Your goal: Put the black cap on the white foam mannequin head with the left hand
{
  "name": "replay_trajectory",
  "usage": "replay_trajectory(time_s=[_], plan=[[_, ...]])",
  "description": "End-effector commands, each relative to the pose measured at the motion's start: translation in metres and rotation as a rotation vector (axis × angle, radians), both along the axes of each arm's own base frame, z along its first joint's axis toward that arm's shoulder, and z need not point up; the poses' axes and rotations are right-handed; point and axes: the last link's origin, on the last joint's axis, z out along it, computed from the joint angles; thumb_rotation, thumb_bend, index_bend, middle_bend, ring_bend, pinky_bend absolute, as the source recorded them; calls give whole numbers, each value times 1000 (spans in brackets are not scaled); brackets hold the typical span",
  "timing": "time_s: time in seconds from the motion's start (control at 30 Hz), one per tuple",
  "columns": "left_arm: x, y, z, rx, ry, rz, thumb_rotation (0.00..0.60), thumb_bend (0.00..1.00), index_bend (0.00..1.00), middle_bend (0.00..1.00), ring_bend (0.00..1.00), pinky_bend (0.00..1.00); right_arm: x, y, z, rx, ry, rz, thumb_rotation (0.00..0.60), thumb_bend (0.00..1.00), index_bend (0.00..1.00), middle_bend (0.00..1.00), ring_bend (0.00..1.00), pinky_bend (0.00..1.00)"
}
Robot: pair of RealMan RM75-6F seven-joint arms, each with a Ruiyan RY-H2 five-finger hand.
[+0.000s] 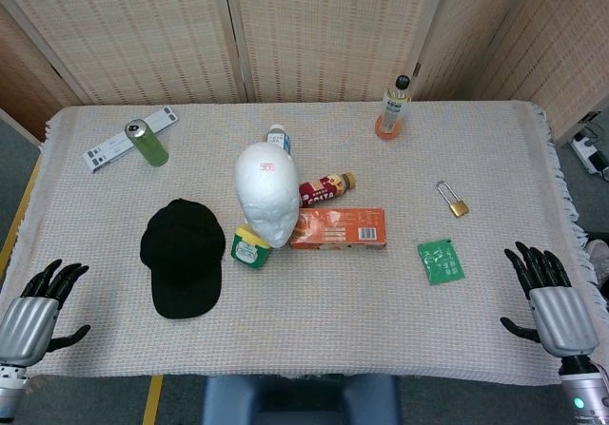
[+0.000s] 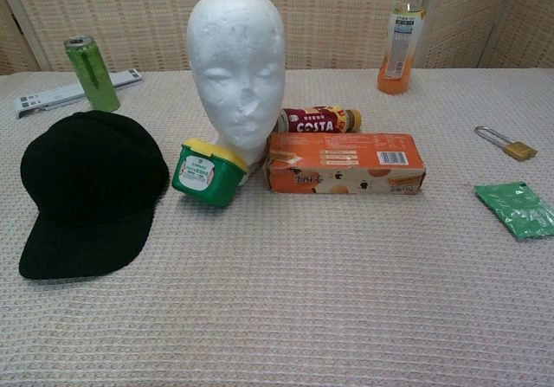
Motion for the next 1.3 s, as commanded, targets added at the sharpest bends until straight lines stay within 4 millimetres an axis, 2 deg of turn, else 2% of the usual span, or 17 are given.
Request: replay_trajectory(time_s=[0.03,0.27,0.37,0.47,0.57,0.63,0.77,0.97,1.3], plan=[[0,1,-2,-14,2,4,600,203,163,175,68,188,0,0,1,-5,3,-1,600,37,0,0,0,0],[8,-9,-20,-63,-53,-58,600,200,192,188,70,197,1,2,4,-15,-15,7,600,38,0,0,0,0],[11,-14,-30,-72,-83,-126,600,191,270,302,146,302,1,3,4,-13,-11,6,600,37,0,0,0,0],[11,-16,-34,-71,-91,-149,600,189,330,438,274,448,1,3,4,-11,-9,5,600,37,0,0,0,0],[11,-38,-66,-117,-129,-298,600,188,398,708,564,728,0,3,0,3,8,-1,600,38,0,0,0,0],[3,-50,-96,-187,-119,-367,600,189,414,806,663,794,1,4,-4,11,19,0,600,38,0,0,0,0],[-6,-48,-117,-181,-130,-412,600,200,441,972,803,862,0,3,-4,6,29,-8,600,37,0,0,0,0],[-8,-41,-142,-154,-136,-449,600,217,465,1000,918,957,-2,3,-5,6,35,-19,600,38,0,0,0,0],[2,-23,-173,-74,-110,-519,600,285,470,1000,934,970,-3,2,-4,11,35,-34,600,38,0,0,0,0]])
